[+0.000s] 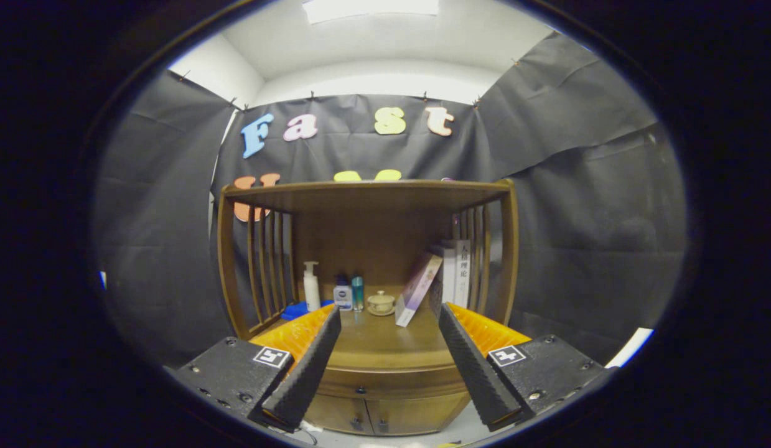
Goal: Pull open the drawer, take out the items inside it, and place them on the countertop above the cabinet.
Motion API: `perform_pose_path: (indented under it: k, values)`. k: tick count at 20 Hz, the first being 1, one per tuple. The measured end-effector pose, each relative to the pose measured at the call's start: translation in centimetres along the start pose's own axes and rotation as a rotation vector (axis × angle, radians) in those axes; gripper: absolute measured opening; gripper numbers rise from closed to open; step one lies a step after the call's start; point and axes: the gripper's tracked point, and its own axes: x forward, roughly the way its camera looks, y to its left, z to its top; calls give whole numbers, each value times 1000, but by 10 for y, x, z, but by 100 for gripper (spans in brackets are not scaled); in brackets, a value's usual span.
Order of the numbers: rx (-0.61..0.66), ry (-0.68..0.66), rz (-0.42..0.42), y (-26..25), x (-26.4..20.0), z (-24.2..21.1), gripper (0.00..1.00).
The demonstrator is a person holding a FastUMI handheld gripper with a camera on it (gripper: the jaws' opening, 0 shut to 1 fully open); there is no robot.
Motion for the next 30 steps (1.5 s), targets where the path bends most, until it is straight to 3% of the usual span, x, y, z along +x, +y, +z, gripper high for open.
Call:
perform_pose_path:
  k: [11,17,21,30]
  values:
    - [-63,151,40,44,74,-174,98]
    - [-92,232,23,46,99,-239,88]
    - [-39,281,13,46,112,-266,78]
    - [14,278,-33,44,124,-276,30]
